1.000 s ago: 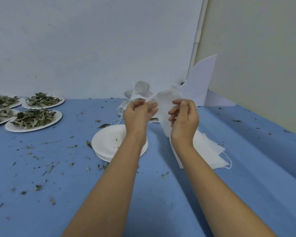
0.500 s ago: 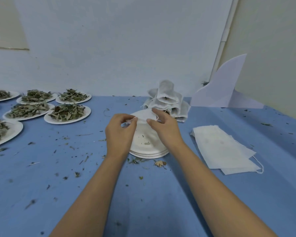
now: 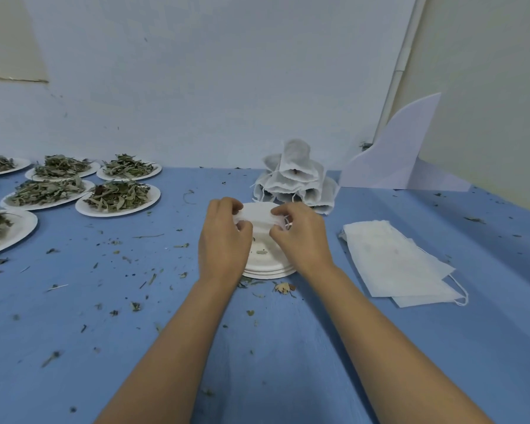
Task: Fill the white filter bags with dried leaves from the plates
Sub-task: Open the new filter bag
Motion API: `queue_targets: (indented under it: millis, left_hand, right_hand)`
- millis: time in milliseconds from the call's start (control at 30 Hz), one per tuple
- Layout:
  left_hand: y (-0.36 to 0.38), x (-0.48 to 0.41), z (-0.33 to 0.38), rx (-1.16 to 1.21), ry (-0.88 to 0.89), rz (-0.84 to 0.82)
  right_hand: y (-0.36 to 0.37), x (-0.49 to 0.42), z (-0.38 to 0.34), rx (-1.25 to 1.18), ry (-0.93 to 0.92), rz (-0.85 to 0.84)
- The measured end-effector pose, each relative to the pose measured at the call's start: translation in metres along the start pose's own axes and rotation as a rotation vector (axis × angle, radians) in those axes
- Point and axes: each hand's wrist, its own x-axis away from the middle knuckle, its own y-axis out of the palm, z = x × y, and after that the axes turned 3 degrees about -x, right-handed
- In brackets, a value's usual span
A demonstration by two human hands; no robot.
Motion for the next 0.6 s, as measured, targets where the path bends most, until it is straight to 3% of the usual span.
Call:
queue_targets:
  millis: [100, 267, 433, 533, 600]
  left_hand:
    - [-0.004, -0.001, -0.001, -0.022, -0.056, 0.032]
    - [-0.002, 0.004, 0.003, -0.120, -0.006, 0.002]
    - [0.000, 0.003, 0.005, -0.013, -0.006, -0.034]
    - [-0.002, -0.003, 0.006, 0.147, -0.185, -0.039]
    - [-0.005, -0.008, 0.007, 0.396, -0.386, -0.082]
  right_hand:
    - [0.002, 0.000, -0.002, -0.013, 0.024, 0.077]
    - [0.002, 0.001, -0.011, -0.322, 0.170, 0.163]
    - [0.008, 0.000, -0.012, -0.403, 0.158, 0.198]
    - [0.005, -0.002, -0.007, -0.415, 0.204, 0.220]
    - [0.002, -0.002, -0.003, -0.455, 0.267, 0.239]
